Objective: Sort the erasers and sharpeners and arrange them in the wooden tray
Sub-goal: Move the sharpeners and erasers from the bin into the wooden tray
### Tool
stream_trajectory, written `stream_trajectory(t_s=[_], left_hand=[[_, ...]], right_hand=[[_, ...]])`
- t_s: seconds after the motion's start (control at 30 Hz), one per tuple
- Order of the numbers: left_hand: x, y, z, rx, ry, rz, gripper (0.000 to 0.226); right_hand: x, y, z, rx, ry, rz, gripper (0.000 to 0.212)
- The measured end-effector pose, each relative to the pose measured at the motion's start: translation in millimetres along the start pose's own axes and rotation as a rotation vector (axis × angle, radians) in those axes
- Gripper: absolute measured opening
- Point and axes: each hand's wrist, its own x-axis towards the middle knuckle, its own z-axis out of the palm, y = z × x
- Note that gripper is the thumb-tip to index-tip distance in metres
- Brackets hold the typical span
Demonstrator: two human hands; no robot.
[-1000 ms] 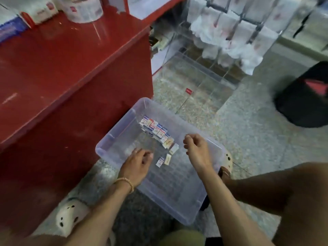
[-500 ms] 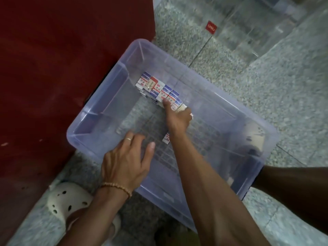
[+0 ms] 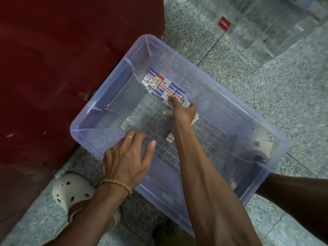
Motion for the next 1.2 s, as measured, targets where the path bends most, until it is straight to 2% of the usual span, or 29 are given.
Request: stream_trajectory(t_s=[0.2,0.33,0.53,0.67,0.7,0.83,0.97,1.1,1.2], left_hand=[[-0.3,-0.7,0.0,0.006,0.005,-0.003,0.046],[-0.5,-1.3,0.1,0.006,-0.005,-0.009,0.045],[0.0,-1.5,1.1,0.014,-0.024,-0.021,0.046],[-0.8,-1.4,1.5,0.002,0.001,-0.016,0.045],[-0.6,-1.4,1.6,0.000,0.006,-0.016,0.045],[-1.1,-1.3,1.0,-0.011,0.017,-0.020,0.044],[-1.3,-2.5,1.7,-0.032,0.016,-0.014,0.044],[-2.1,-2.4,-0.5,-0.075,-0.022,-0.023,0.045],[1.1,-0.3,-4.6,-0.276,0.009,-0.078,0.046]], right_hand=[[3.3,-1.3,0.2,0.080,-0.094,0.079,0.114],[7.2,-0.4,11.7,0.017,-0.044,0.043,0.108],[12.2,-7.4,1.0,0.063,-0.146,0.071,0.081],[11.0,-8.5,8.9,0.130,-0.080,0.095,0.104],[13.1,-9.2,10.1,0.141,-0.073,0.111,0.104],[15.1,-12.5,0.8,0.189,-0.215,0.128,0.071],[19.9,-6.2,-13.5,0.224,-0.354,0.191,0.058],[16.3,-10.4,-31.0,0.256,-0.551,0.189,0.020],[9.8,-14.4,-40.5,0.274,-0.654,0.129,0.021]])
